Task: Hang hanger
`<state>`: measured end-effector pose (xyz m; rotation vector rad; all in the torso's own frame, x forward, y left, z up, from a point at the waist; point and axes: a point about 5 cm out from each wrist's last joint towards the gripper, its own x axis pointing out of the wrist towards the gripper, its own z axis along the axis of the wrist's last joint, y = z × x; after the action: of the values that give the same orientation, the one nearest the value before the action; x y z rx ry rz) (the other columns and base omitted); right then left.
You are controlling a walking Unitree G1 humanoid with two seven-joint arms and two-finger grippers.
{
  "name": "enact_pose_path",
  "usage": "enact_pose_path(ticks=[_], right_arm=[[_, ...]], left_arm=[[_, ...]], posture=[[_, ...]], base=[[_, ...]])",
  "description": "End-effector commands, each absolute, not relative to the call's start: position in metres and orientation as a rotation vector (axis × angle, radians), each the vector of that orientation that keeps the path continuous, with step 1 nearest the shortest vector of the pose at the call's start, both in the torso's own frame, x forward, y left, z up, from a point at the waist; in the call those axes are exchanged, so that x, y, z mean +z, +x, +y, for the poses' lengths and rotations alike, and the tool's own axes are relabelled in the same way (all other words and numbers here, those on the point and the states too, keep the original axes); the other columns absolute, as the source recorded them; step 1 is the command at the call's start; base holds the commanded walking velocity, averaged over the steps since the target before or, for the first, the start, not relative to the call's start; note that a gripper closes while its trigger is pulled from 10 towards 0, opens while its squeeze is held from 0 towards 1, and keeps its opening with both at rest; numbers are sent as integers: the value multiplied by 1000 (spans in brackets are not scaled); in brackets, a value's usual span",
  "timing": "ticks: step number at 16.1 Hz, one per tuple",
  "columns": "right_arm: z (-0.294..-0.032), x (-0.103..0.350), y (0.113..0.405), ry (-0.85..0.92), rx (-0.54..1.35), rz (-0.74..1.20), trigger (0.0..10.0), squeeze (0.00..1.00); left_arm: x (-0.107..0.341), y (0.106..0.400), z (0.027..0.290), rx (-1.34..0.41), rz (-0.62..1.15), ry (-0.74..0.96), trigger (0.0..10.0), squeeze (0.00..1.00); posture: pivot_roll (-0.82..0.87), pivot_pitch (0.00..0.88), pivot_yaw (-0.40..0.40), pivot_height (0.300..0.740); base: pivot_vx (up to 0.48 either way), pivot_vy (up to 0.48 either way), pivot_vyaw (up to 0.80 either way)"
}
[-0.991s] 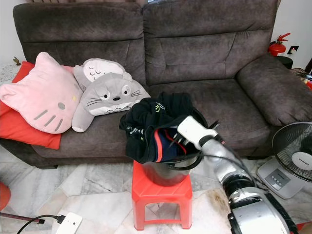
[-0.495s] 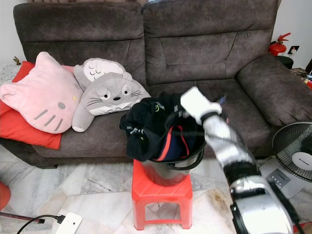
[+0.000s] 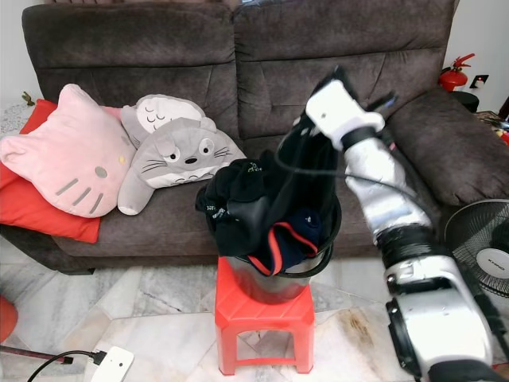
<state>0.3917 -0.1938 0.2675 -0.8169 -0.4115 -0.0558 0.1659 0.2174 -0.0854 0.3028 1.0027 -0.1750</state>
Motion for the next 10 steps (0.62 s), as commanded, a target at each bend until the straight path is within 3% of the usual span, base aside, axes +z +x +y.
enact_pose_path(ticks=[1, 4, 8, 10], right_arm=[[-193, 297, 390, -818, -99, -502, 10000, 0], [-192, 349, 386, -762, -139, -649, 10000, 0], [-182, 444, 354, -541, -118, -957, 10000, 0], [-178, 465, 342, -503, -90, -1030, 10000, 0]], left_arm=[[-86, 164, 221, -166, 1016, 300, 10000, 0], [-86, 164, 221, -166, 1015, 303, 10000, 0], [-85, 165, 220, -165, 1011, 300, 10000, 0], [-85, 165, 220, -166, 1010, 301, 10000, 0]], posture=[[-288, 0, 92, 740], [-297, 0, 95, 740], [-308, 0, 99, 740], [-328, 0, 102, 740]], base=[[0, 0, 0], [0, 0, 0], [0, 0, 0], [0, 0, 0]])
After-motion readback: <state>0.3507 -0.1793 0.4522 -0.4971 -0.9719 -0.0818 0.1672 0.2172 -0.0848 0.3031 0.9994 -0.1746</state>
